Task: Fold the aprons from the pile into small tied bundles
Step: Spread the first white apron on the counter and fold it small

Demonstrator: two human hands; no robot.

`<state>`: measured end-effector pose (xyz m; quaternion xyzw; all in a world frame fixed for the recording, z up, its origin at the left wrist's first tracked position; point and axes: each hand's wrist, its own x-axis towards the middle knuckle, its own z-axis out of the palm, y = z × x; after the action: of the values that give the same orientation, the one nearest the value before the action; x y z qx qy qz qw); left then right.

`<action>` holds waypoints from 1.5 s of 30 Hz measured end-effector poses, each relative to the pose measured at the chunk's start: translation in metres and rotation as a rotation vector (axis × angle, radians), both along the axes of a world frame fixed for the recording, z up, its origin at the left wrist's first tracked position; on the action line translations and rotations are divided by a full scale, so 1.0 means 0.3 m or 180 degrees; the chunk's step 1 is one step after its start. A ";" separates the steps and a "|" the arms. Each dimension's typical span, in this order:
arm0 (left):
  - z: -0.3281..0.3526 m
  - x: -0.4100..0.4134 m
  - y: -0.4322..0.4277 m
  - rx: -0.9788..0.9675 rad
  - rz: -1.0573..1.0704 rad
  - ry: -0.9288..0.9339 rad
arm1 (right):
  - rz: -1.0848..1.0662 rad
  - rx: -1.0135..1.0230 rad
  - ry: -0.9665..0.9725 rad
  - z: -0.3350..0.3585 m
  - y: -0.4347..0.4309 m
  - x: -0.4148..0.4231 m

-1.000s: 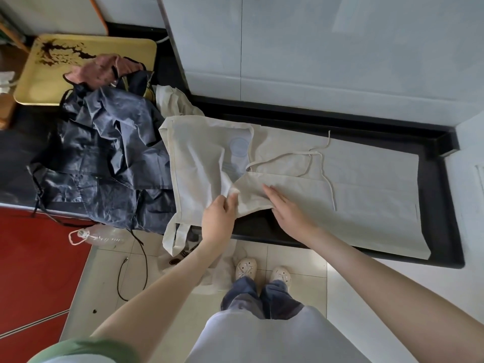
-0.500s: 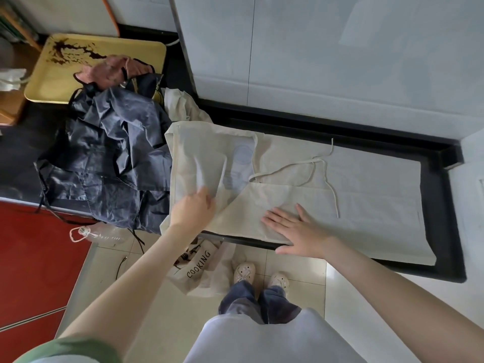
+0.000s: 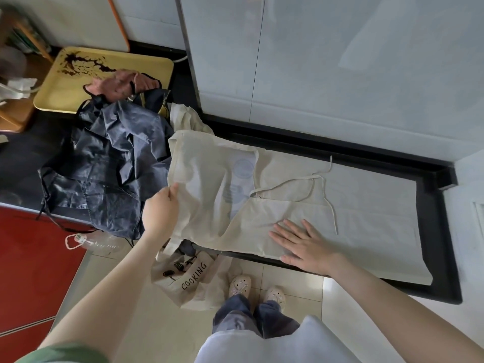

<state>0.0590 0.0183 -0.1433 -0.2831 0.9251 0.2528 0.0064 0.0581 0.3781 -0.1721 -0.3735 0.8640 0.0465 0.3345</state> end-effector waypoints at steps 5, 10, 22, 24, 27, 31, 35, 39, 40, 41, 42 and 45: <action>0.051 -0.057 -0.088 -0.0362 -0.0052 -0.0060 | 0.0036 0.0088 0.0009 -0.014 0.009 -0.003; 0.118 -0.108 -0.084 -0.0143 -0.0078 -0.0042 | -0.0036 -0.0008 0.0038 -0.015 0.016 -0.007; 0.141 -0.098 0.368 0.1803 -0.2438 -0.1211 | -0.3701 -0.2838 -0.2025 0.128 -0.168 -0.111; 0.072 -0.103 0.361 0.1432 -0.2361 -0.0821 | -0.3926 -0.3043 -0.2025 0.122 -0.172 -0.129; -0.011 -0.097 0.329 0.0802 -0.2504 -0.0350 | -0.4365 -0.2819 -0.1672 0.074 -0.177 -0.148; -0.037 -0.082 0.321 0.0611 -0.2438 -0.0138 | -0.4329 -0.2704 -0.1185 0.046 -0.221 -0.179; -0.010 -0.121 0.301 0.0405 -0.1740 0.0498 | -0.4181 -0.2847 -0.0794 0.074 -0.288 -0.245; 0.036 -0.257 0.247 -0.0341 -0.2448 0.0695 | -0.4144 -0.3108 -0.0727 0.116 -0.323 -0.311; 0.054 -0.310 0.240 -0.0459 -0.2620 0.0325 | -0.4176 -0.3140 -0.0753 0.120 -0.328 -0.323; 0.073 -0.366 0.233 -0.0496 -0.2749 -0.0055 | -0.4212 -0.3120 -0.0767 0.121 -0.333 -0.330; 0.091 -0.421 0.226 -0.0518 -0.2843 -0.0363 | -0.4242 -0.3090 -0.0756 0.118 -0.337 -0.331; 0.137 -0.576 0.214 -0.0532 -0.2973 -0.0822 | -0.4354 -0.3085 -0.0599 0.101 -0.346 -0.322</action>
<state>-0.1139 0.0826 -0.1022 0.1334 0.9620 0.1106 0.2111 -0.0384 0.2744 -0.1419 0.1275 0.7928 -0.5735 0.1623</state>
